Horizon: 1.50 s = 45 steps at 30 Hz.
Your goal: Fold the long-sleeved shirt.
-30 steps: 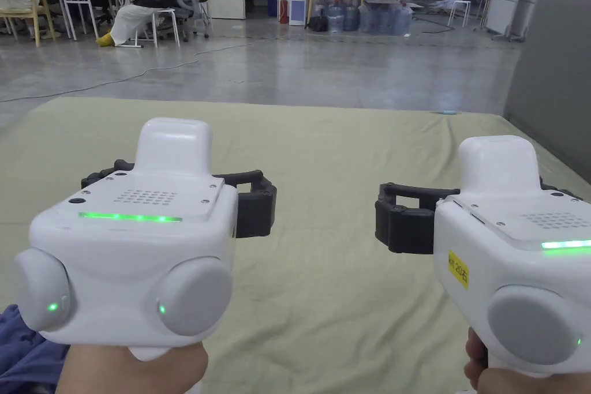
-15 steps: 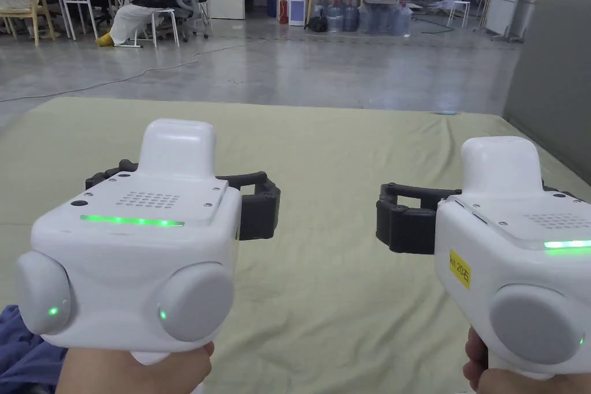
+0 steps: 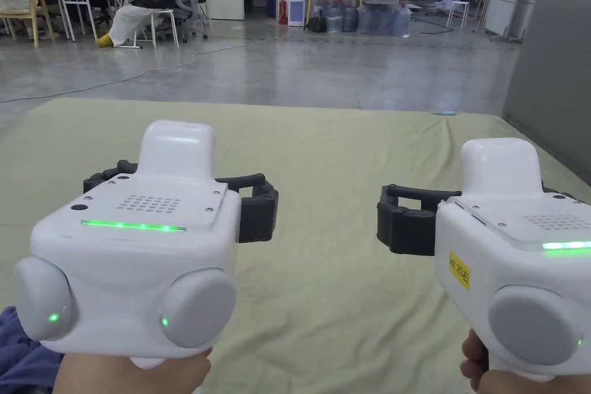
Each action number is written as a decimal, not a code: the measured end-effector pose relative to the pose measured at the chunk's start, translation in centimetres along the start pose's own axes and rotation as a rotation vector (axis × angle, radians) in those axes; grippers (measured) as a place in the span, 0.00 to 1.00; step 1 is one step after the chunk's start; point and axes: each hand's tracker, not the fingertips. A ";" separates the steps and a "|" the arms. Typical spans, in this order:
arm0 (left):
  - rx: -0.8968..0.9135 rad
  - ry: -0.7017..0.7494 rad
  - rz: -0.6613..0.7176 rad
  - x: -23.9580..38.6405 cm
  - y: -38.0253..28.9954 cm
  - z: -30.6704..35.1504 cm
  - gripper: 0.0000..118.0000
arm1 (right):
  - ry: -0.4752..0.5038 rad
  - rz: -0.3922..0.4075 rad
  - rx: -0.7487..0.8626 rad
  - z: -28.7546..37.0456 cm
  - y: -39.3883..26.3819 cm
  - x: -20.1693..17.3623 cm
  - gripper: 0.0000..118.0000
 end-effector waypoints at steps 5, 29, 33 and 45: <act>0.013 0.005 -0.009 0.3 -0.2 0.1 0.87 | 0.004 -0.003 0.001 0.0 -0.1 -0.1 0.92; -0.034 0.309 0.186 -18.4 -1.2 7.9 0.00 | 0.588 0.017 -0.014 1.7 1.1 -20.8 0.00; -0.078 0.361 0.179 -23.1 -2.8 9.7 0.00 | 0.743 -0.046 -0.036 3.3 1.2 -25.2 0.00; -0.481 0.141 0.292 -29.1 -14.0 -4.6 0.98 | 0.616 0.063 -0.115 1.1 -1.6 -21.0 0.00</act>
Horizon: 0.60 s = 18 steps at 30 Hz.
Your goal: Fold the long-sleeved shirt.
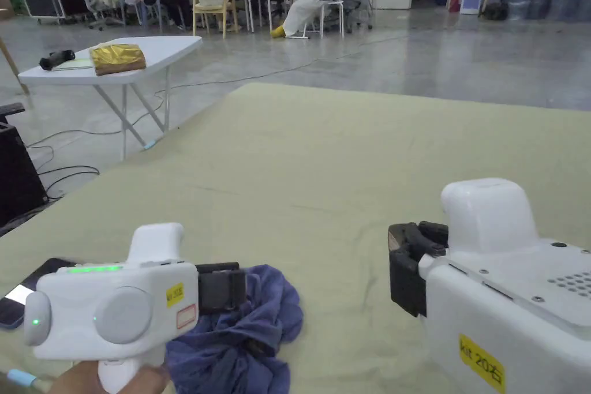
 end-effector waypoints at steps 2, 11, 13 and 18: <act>-0.050 0.053 -0.046 1.8 -2.4 -2.7 0.98 | -0.023 0.000 -0.022 -0.2 -0.6 0.8 0.00; -0.334 0.146 -0.033 2.0 -4.3 -10.9 0.19 | -0.053 -0.033 -0.092 -0.1 -2.0 3.3 0.00; -0.287 0.034 -0.056 3.3 -1.2 -8.6 0.18 | -0.067 -0.052 -0.093 0.6 -1.9 4.0 0.00; -0.050 -0.242 -0.034 10.1 8.9 2.0 0.18 | -0.111 -0.121 -0.031 4.1 -0.6 6.7 0.00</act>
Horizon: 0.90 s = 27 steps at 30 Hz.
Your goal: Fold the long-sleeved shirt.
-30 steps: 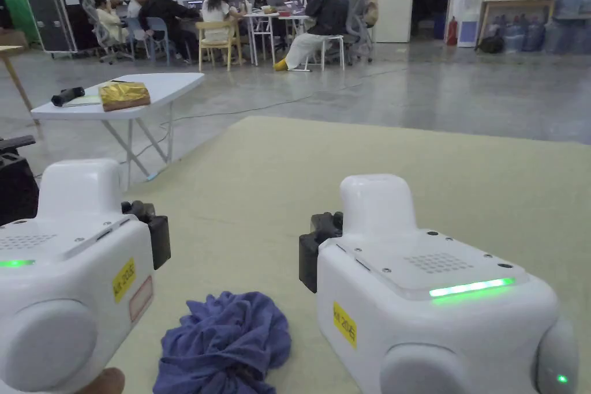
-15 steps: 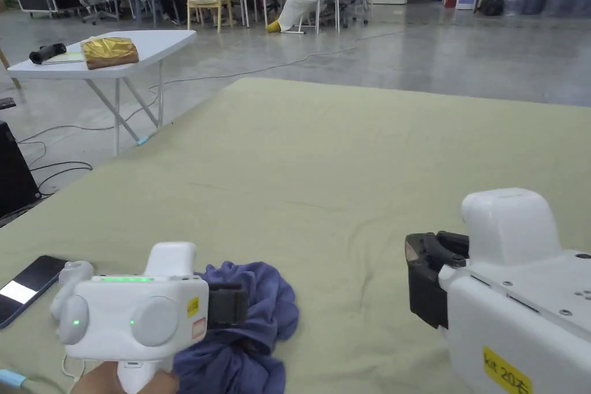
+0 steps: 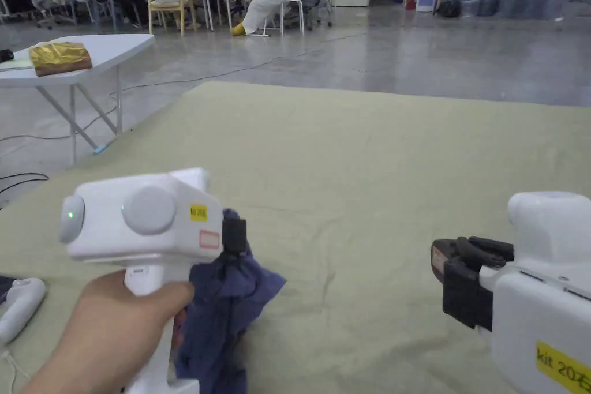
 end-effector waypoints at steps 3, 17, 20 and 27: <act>0.134 -0.073 -0.118 7.3 4.5 5.7 0.18 | -0.047 -0.018 0.057 3.0 1.4 2.3 0.00; -0.089 -0.391 -0.270 33.0 -4.4 -3.6 0.18 | -0.344 -0.046 0.235 17.0 2.9 12.3 0.00; -0.305 -0.392 -0.213 35.5 -12.3 -12.4 0.20 | -0.393 -0.052 0.198 17.4 0.9 14.2 0.00; -0.446 -0.531 0.004 32.5 -17.2 -17.0 0.89 | -0.405 -0.113 0.101 17.3 -2.4 17.8 0.00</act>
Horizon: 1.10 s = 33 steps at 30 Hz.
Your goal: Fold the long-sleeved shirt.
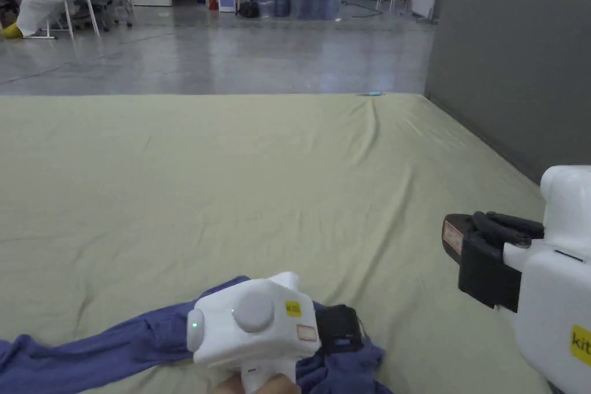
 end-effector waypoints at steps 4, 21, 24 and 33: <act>0.249 -0.010 -0.107 -0.1 1.2 11.0 0.89 | 0.022 -0.057 -0.003 -0.3 -0.2 0.3 0.00; 0.180 0.325 -0.153 -8.7 -0.2 14.9 0.77 | 0.060 -0.031 -0.201 -4.4 -4.7 -4.3 0.00; 0.151 0.359 -0.169 -9.6 5.5 10.6 0.89 | 0.060 -0.032 -0.216 -5.0 -5.1 -3.9 0.00; -0.114 0.471 -0.148 -14.0 11.5 -3.7 0.57 | -0.041 -0.022 -0.376 -9.2 -7.4 -1.9 0.00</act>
